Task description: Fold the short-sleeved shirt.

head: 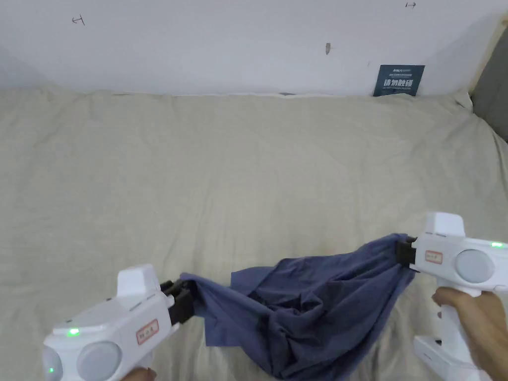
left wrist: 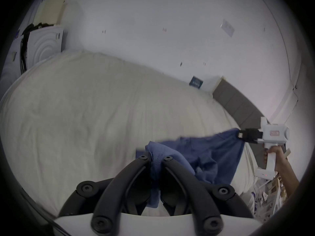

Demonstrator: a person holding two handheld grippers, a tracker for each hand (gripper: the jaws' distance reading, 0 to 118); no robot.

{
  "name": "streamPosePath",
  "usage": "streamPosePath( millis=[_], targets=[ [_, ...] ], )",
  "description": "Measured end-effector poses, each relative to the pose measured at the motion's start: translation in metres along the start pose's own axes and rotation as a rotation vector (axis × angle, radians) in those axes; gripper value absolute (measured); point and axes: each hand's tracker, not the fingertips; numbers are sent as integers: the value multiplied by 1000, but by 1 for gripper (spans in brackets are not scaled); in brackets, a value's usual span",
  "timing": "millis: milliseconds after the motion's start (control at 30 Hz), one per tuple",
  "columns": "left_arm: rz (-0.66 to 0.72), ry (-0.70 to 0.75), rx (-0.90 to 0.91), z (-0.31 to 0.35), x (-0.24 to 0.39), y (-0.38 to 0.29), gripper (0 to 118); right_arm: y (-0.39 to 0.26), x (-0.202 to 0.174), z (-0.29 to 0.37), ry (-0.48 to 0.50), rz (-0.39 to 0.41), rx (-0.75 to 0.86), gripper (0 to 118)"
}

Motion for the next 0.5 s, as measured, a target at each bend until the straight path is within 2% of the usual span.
streamPosePath(
  millis=[167,500],
  targets=[
    [-36,66,180,9,-8,108,9,71,-3,57,-19,58,170,6],
    [-107,207,334,-3,7,313,9,214,-13,91,-23,67,373,6]
  ],
)
